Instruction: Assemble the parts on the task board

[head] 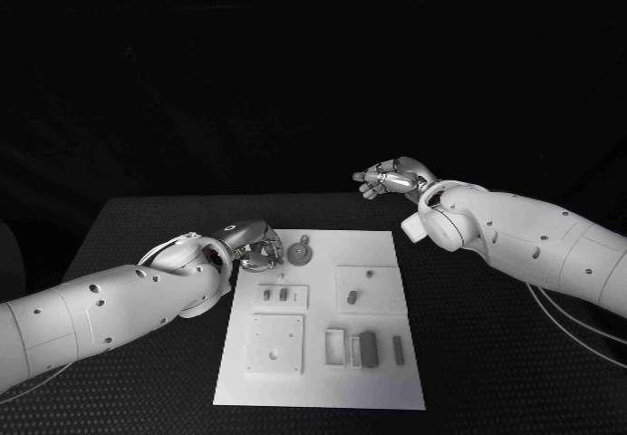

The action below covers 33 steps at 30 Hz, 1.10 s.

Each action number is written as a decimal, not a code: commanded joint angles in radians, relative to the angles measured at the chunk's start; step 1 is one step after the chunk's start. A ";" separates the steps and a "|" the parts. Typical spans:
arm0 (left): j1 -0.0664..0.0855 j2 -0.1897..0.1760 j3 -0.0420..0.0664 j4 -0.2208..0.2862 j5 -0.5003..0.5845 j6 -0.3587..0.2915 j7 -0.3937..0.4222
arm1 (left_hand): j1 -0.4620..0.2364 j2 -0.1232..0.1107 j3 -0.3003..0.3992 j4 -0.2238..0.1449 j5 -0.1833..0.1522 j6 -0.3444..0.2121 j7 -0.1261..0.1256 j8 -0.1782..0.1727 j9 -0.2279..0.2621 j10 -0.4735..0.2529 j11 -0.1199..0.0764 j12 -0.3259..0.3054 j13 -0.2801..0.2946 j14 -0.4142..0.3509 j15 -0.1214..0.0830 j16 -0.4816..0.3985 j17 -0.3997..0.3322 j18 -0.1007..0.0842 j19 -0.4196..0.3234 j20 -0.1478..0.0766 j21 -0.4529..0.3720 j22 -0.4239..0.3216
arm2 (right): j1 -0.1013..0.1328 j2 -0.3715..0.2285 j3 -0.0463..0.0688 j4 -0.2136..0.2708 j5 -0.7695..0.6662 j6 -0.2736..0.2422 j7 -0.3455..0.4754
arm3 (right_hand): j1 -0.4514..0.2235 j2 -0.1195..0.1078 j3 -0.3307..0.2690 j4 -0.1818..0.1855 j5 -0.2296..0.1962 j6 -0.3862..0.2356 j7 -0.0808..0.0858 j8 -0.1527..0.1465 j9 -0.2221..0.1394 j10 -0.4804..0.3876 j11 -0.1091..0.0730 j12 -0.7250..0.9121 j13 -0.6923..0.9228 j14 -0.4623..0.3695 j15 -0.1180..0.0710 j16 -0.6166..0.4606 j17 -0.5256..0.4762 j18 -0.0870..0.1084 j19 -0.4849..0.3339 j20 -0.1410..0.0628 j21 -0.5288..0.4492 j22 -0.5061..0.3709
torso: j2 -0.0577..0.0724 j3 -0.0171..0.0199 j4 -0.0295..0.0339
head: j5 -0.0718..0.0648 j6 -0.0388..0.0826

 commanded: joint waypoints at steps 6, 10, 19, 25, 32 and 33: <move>0.001 -0.005 0.000 -0.005 0.014 0.049 -0.011 | -0.004 0.004 0.005 -0.001 0.004 0.011 0.002 0.003 0.001 0.009 -0.001 -0.002 0.000 0.008 -0.001 0.005 -0.002 0.017 0.008 -0.051 0.004 0.019 | -0.001 0.000 0.000 0.001 -0.003 0.014 0.007 | 0.012 0.000 -0.006 -0.002 0.005 -0.004 0.030 0.005 -0.001 0.006 0.000 -0.005 -0.001 -0.008 -0.002 -0.003 -0.001 0.019 -0.005 0.000 -0.007 0.002 | 0.001 0.0001 -0.0018 | 0.004 -0.004; 0.000 -0.005 0.000 -0.007 0.003 0.075 -0.023 | -0.004 0.004 0.006 -0.001 0.004 0.011 0.002 0.003 0.001 0.010 -0.001 -0.003 0.000 0.008 -0.001 0.005 -0.002 0.017 0.008 -0.051 0.004 0.019 | -0.001 -0.001 0.000 0.001 -0.003 0.014 0.007 | 0.012 0.000 -0.006 -0.002 0.005 -0.004 0.030 0.005 -0.001 0.006 0.000 -0.006 -0.001 -0.008 -0.002 -0.003 -0.001 0.019 -0.005 0.000 -0.007 0.002 | 0.001 0.0006 -0.0028 | 0.004 -0.004; -0.001 -0.002 -0.002 -0.015 -0.006 0.101 -0.029 | -0.004 0.005 0.006 -0.002 0.001 0.011 0.002 0.003 0.001 0.010 -0.001 -0.003 0.000 0.009 -0.002 0.006 -0.003 0.018 0.009 -0.052 0.005 0.019 | -0.001 -0.001 0.000 0.002 -0.003 0.014 0.007 | 0.013 0.000 -0.006 -0.002 0.004 -0.004 0.030 0.005 -0.001 0.006 0.000 -0.006 -0.001 -0.008 -0.002 -0.003 -0.001 0.019 -0.005 0.000 -0.007 0.002 | 0.001 0.0014 -0.0025 | 0.004 -0.007; -0.005 0.000 -0.006 -0.014 -0.006 0.108 -0.029 | -0.004 0.005 0.007 -0.002 0.001 0.011 0.002 0.003 0.001 0.010 -0.001 -0.004 0.000 0.009 -0.002 0.006 -0.003 0.018 0.009 -0.052 0.005 0.019 | -0.001 -0.001 0.000 0.002 -0.003 0.013 0.008 | 0.013 0.000 -0.006 -0.002 0.004 -0.004 0.030 0.005 -0.001 0.007 0.000 -0.006 -0.001 -0.008 -0.002 -0.003 -0.001 0.019 -0.005 0.000 -0.008 0.002 | 0.001 0.0016 -0.0032 | 0.004 -0.008; -0.008 -0.001 -0.006 -0.009 -0.007 0.094 -0.033 | -0.004 0.006 0.007 -0.002 0.000 0.011 0.002 0.003 0.001 0.010 -0.001 -0.004 0.000 0.009 -0.002 0.006 -0.004 0.018 0.009 -0.052 0.005 0.019 | -0.001 -0.002 0.000 0.002 -0.003 0.013 0.008 | 0.013 0.000 -0.006 -0.002 0.004 -0.004 0.030 0.005 -0.002 0.006 0.000 -0.006 -0.001 -0.008 -0.002 -0.003 -0.001 0.019 -0.005 0.000 -0.008 0.002 | 0.001 0.0010 -0.0027 | 0.002 -0.008; -0.008 0.000 -0.006 -0.009 -0.007 0.093 -0.033 | -0.004 0.006 0.007 -0.002 0.000 0.011 0.002 0.003 0.001 0.010 -0.001 -0.004 0.000 0.009 -0.002 0.006 -0.004 0.018 0.009 -0.052 0.005 0.019 | -0.001 -0.002 0.000 0.002 -0.003 0.013 0.008 | 0.013 0.000 -0.006 -0.002 0.004 -0.004 0.030 0.005 -0.002 0.006 0.000 -0.006 -0.001 -0.008 -0.002 -0.003 -0.001 0.019 -0.005 0.001 -0.008 0.002 | 0.001 0.0009 -0.0026 | 0.002 -0.008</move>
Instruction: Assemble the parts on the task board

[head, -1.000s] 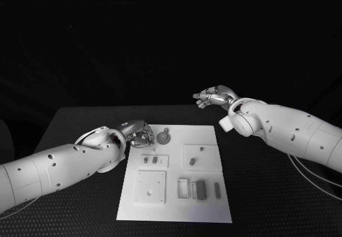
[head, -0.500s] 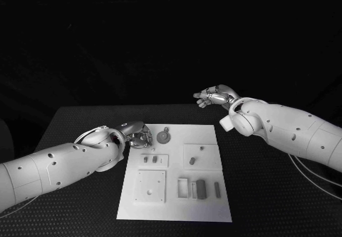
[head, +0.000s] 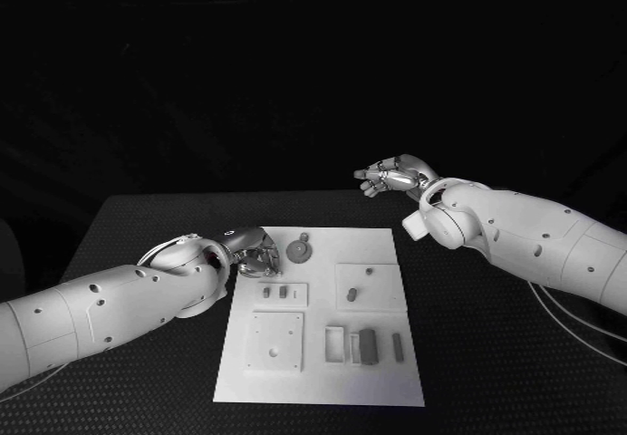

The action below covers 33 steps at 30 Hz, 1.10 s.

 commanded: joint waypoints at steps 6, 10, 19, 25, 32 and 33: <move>0.000 0.004 0.000 0.004 -0.007 0.003 -0.001 | -0.001 0.011 0.006 0.001 0.003 0.009 0.004 0.003 0.001 0.007 0.003 -0.005 0.000 0.004 0.000 0.006 -0.001 0.012 0.002 -0.052 0.006 0.019 | 0.000 0.001 0.000 0.001 -0.003 0.013 0.008 | 0.014 0.000 -0.006 -0.002 0.004 -0.004 0.030 0.006 -0.001 0.007 0.000 -0.006 -0.001 -0.008 -0.002 -0.003 -0.001 0.019 -0.005 0.001 -0.004 0.001 | 0.000 0.0002 -0.0002 | -0.001 0.000; 0.000 0.007 0.000 0.003 -0.007 0.009 -0.001 | -0.001 0.011 0.006 0.000 0.003 0.008 0.004 0.003 0.001 0.007 0.003 -0.005 0.000 0.004 0.000 0.007 -0.002 0.012 0.003 -0.052 0.006 0.019 | -0.001 0.001 0.000 0.001 -0.003 0.013 0.008 | 0.014 0.000 -0.006 -0.002 0.004 -0.004 0.030 0.006 -0.001 0.007 0.000 -0.006 -0.001 -0.008 -0.002 -0.003 -0.001 0.019 -0.005 0.001 -0.004 0.001 | 0.000 0.0003 -0.0004 | -0.001 0.000; -0.002 0.015 -0.009 -0.003 -0.007 0.013 -0.001 | -0.002 0.011 0.006 0.000 0.002 0.008 0.004 0.003 0.000 0.008 0.003 -0.006 0.001 0.005 0.000 0.007 -0.002 0.012 0.003 -0.052 0.006 0.019 | -0.001 0.001 0.000 0.002 -0.003 0.012 0.009 | 0.014 0.000 -0.007 -0.002 0.004 -0.004 0.030 0.006 -0.002 0.007 0.000 -0.007 -0.001 -0.008 -0.001 -0.003 -0.001 0.020 -0.005 0.001 -0.005 0.002 | 0.000 0.0003 0.0003 | -0.003 -0.001; -0.003 0.018 -0.011 -0.007 -0.007 0.010 0.000 | -0.002 0.012 0.007 0.000 0.002 0.008 0.005 0.002 0.000 0.008 0.003 -0.006 0.001 0.005 0.000 0.007 -0.003 0.013 0.003 -0.052 0.006 0.019 | -0.001 0.001 0.000 0.003 -0.003 0.013 0.009 | 0.014 0.000 -0.007 -0.002 0.004 -0.004 0.030 0.006 -0.002 0.007 0.000 -0.007 -0.001 -0.008 -0.001 -0.003 -0.001 0.020 -0.005 0.001 -0.005 0.002 | 0.000 0.0006 -0.0002 | -0.004 0.001; -0.004 0.024 -0.013 -0.010 -0.009 0.017 0.000 | -0.002 0.012 0.007 0.000 0.002 0.008 0.005 0.002 0.000 0.008 0.003 -0.007 0.001 0.005 0.000 0.008 -0.003 0.013 0.004 -0.052 0.007 0.018 | -0.001 0.001 0.000 0.002 -0.003 0.014 0.009 | 0.014 0.000 -0.007 -0.002 0.004 -0.004 0.030 0.006 -0.002 0.007 0.000 -0.007 -0.001 -0.008 -0.001 -0.003 -0.001 0.020 -0.005 0.001 -0.005 0.002 | 0.000 0.0005 -0.0008 | -0.005 0.001; -0.004 0.025 -0.014 -0.011 -0.010 0.018 0.000 | -0.002 0.012 0.007 0.000 0.002 0.008 0.005 0.002 0.000 0.008 0.003 -0.007 0.001 0.005 0.000 0.008 -0.003 0.013 0.004 -0.052 0.007 0.018 | -0.001 0.001 0.000 0.002 -0.003 0.014 0.009 | 0.014 0.000 -0.007 -0.002 0.004 -0.004 0.030 0.006 -0.002 0.007 0.000 -0.007 -0.001 -0.008 -0.001 -0.003 -0.001 0.020 -0.005 0.001 -0.005 0.002 | 0.000 0.0006 -0.0009 | -0.005 0.001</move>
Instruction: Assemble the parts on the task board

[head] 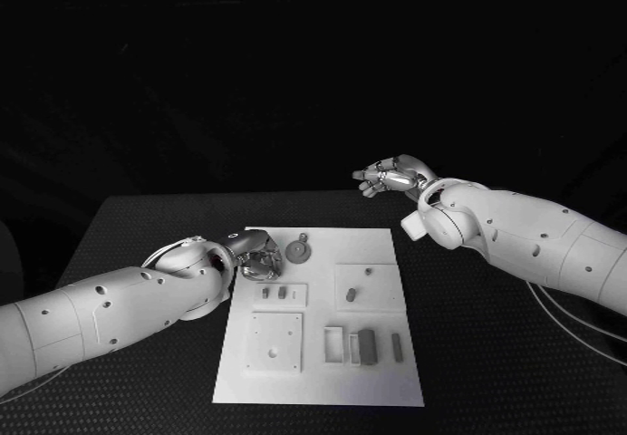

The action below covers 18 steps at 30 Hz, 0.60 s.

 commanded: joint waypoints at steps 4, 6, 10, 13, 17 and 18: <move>-0.004 0.008 -0.004 -0.003 -0.008 0.018 0.003 | 0.000 0.008 0.006 -0.002 0.006 0.009 0.003 0.004 0.002 0.004 -0.001 -0.007 0.000 0.005 -0.002 0.004 -0.001 0.011 0.004 -0.053 0.007 0.018 | -0.001 0.000 0.000 0.002 -0.003 0.014 0.008 | 0.006 0.001 -0.007 -0.002 0.004 -0.004 0.030 0.006 -0.001 0.007 0.000 -0.007 -0.001 -0.008 -0.001 -0.003 -0.001 0.020 -0.005 0.001 -0.005 0.001 | 0.000 -0.0004 0.0002 | -0.001 0.000; -0.005 0.009 -0.005 -0.004 -0.008 0.019 0.003 | 0.000 0.008 0.006 -0.002 0.006 0.009 0.003 0.004 0.002 0.004 -0.001 -0.007 0.000 0.005 -0.002 0.004 -0.001 0.011 0.004 -0.053 0.007 0.018 | -0.001 0.001 0.000 0.002 -0.003 0.015 0.008 | 0.006 0.000 -0.007 -0.002 0.004 -0.004 0.030 0.006 -0.001 0.007 0.000 -0.007 -0.001 -0.008 -0.001 -0.003 -0.001 0.020 -0.005 0.001 -0.005 0.001 | 0.000 -0.0004 0.0004 | -0.002 0.000; -0.007 0.013 -0.006 -0.004 -0.009 0.019 0.004 | 0.000 0.008 0.006 -0.002 0.006 0.009 0.003 0.004 0.002 0.004 -0.001 -0.008 0.000 0.005 -0.002 0.004 -0.002 0.011 0.004 -0.053 0.008 0.018 | -0.001 0.001 0.000 0.002 -0.003 0.015 0.008 | 0.006 0.001 -0.007 -0.001 0.004 -0.004 0.030 0.006 -0.001 0.007 0.000 -0.007 -0.001 -0.008 -0.001 -0.003 -0.001 0.020 -0.005 0.002 -0.005 0.001 | 0.000 -0.0002 0.0001 | -0.002 -0.001; -0.008 0.017 -0.006 -0.005 -0.016 0.022 0.002 | 0.000 0.008 0.006 -0.002 0.006 0.009 0.003 0.004 0.002 0.004 -0.001 -0.008 0.000 0.005 -0.002 0.005 -0.002 0.012 0.005 -0.053 0.008 0.018 | -0.001 0.001 0.000 0.002 -0.003 0.015 0.008 | 0.006 0.001 -0.007 -0.001 0.004 -0.004 0.030 0.006 -0.001 0.007 0.000 -0.007 -0.001 -0.008 -0.001 -0.003 -0.001 0.020 -0.005 0.002 -0.006 0.001 | 0.000 -0.0005 -0.0003 | -0.003 -0.001; -0.008 0.019 -0.007 -0.010 -0.017 0.040 -0.014 | 0.001 0.008 0.007 -0.003 0.006 0.009 0.003 0.004 0.002 0.004 -0.001 -0.008 0.001 0.006 -0.002 0.005 -0.002 0.012 0.005 -0.053 0.008 0.018 | -0.001 0.001 0.000 0.002 -0.003 0.015 0.008 | 0.006 0.001 -0.008 -0.001 0.004 -0.004 0.030 0.006 -0.001 0.007 0.000 -0.007 -0.001 -0.008 -0.001 -0.003 -0.001 0.020 -0.005 0.002 -0.006 0.001 | 0.001 -0.0002 -0.0008 | -0.003 -0.001; -0.008 0.021 -0.007 -0.013 -0.031 0.050 -0.021 | 0.001 0.008 0.007 -0.003 0.006 0.009 0.003 0.004 0.002 0.004 -0.001 -0.008 0.001 0.006 -0.002 0.005 -0.002 0.012 0.005 -0.053 0.008 0.018 | -0.001 0.001 0.000 0.002 -0.003 0.015 0.008 | 0.006 0.001 -0.008 -0.001 0.004 -0.004 0.030 0.006 -0.001 0.007 0.000 -0.007 -0.001 -0.008 -0.001 -0.003 -0.001 0.020 -0.005 0.002 -0.006 0.001 | 0.001 -0.0001 -0.0006 | -0.003 -0.001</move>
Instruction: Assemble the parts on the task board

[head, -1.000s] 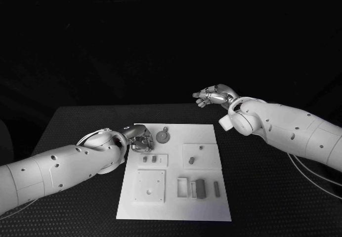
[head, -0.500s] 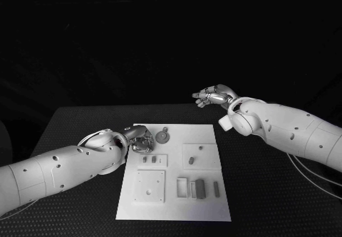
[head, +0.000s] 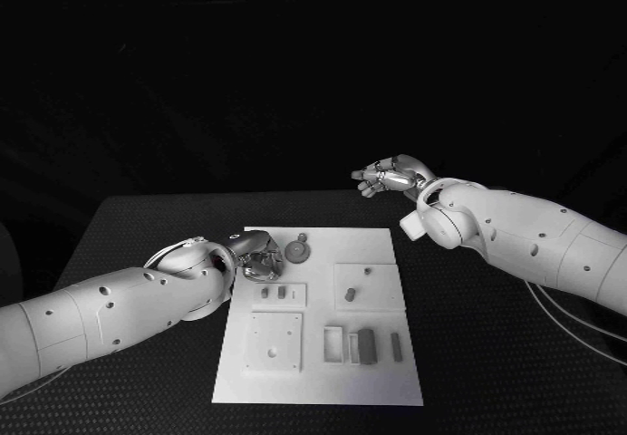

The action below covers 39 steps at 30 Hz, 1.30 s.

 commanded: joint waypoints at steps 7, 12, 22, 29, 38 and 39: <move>-0.007 0.014 -0.012 -0.012 -0.036 0.070 -0.032 | 0.000 0.008 0.005 -0.001 0.003 0.010 0.001 0.002 -0.002 0.004 0.000 -0.006 -0.001 0.006 -0.002 0.006 -0.002 0.013 0.005 -0.054 0.005 0.018 | -0.001 0.000 0.000 0.004 -0.003 0.015 0.007 | 0.006 0.001 -0.008 -0.001 0.004 -0.004 0.030 0.006 -0.002 0.007 0.000 -0.004 -0.001 -0.008 -0.002 -0.003 -0.002 0.020 -0.005 0.002 -0.006 0.002 | 0.001 0.0000 0.0004 | -0.003 -0.002; -0.007 0.010 -0.014 -0.009 -0.035 0.076 -0.024 | 0.000 0.008 0.005 -0.001 0.003 0.010 0.001 0.002 -0.002 0.004 -0.001 -0.006 -0.001 0.006 -0.002 0.006 -0.002 0.013 0.006 -0.054 0.005 0.018 | -0.001 0.000 0.000 0.004 -0.003 0.015 0.007 | 0.006 0.001 -0.008 -0.001 0.004 -0.004 0.030 0.006 -0.002 0.007 0.000 -0.004 -0.001 -0.008 -0.002 -0.004 -0.002 0.021 -0.005 0.002 -0.006 0.002 | 0.000 0.0003 0.0002 | -0.003 -0.004; -0.007 0.006 -0.014 -0.016 0.048 0.001 0.021 | -0.002 0.003 0.003 -0.001 -0.002 -0.003 0.007 -0.005 -0.006 0.003 0.000 -0.008 0.000 0.008 -0.002 0.009 -0.003 0.013 0.005 -0.053 0.006 0.018 | -0.001 -0.001 0.000 0.006 -0.002 0.015 0.007 | 0.006 0.001 -0.008 0.000 0.004 -0.004 0.030 0.006 -0.002 0.007 0.000 -0.004 -0.001 -0.008 -0.002 -0.004 -0.002 0.021 -0.005 0.002 -0.006 0.002 | 0.000 -0.0010 0.0013 | -0.004 -0.002; -0.007 0.004 -0.014 -0.017 0.059 -0.007 0.018 | 0.007 -0.018 0.004 -0.002 -0.004 -0.115 0.007 -0.066 -0.039 0.003 0.000 -0.015 0.004 0.011 -0.001 0.016 -0.010 0.016 0.013 -0.053 0.013 0.017 | -0.001 -0.001 0.000 0.006 -0.002 0.015 0.007 | 0.005 0.001 -0.008 0.000 0.004 -0.004 0.030 0.006 -0.002 0.007 0.000 -0.004 -0.001 -0.008 -0.002 -0.004 -0.002 0.021 -0.005 0.002 -0.007 0.002 | 0.000 -0.0004 0.0011 | -0.004 -0.001; -0.007 0.001 -0.014 -0.022 0.059 0.009 -0.003 | 0.015 -0.037 -0.004 -0.003 -0.006 -0.189 -0.010 -0.099 -0.058 0.007 -0.001 -0.017 0.008 0.010 -0.002 0.018 -0.018 0.019 0.017 -0.053 0.019 0.018 | -0.001 -0.004 0.000 0.006 -0.002 0.016 0.006 | 0.006 0.000 -0.009 0.000 0.004 -0.004 0.030 0.006 -0.002 0.007 0.000 -0.004 -0.001 -0.009 -0.002 -0.004 -0.002 0.021 -0.006 0.002 -0.007 0.002 | 0.000 -0.0005 0.0010 | -0.004 -0.001; -0.007 0.000 -0.014 -0.023 0.059 0.007 -0.004 | 0.013 -0.042 -0.008 -0.003 -0.008 -0.195 -0.010 -0.101 -0.059 0.006 -0.001 -0.018 0.008 0.010 -0.002 0.019 -0.018 0.019 0.018 -0.054 0.020 0.018 | -0.001 -0.004 0.000 0.006 -0.002 0.016 0.007 | 0.006 0.000 -0.009 0.000 0.004 -0.004 0.030 0.006 -0.003 0.007 0.000 -0.004 -0.001 -0.009 -0.001 -0.004 -0.002 0.021 -0.006 0.002 -0.007 0.002 | 0.000 -0.0003 0.0010 | -0.003 -0.001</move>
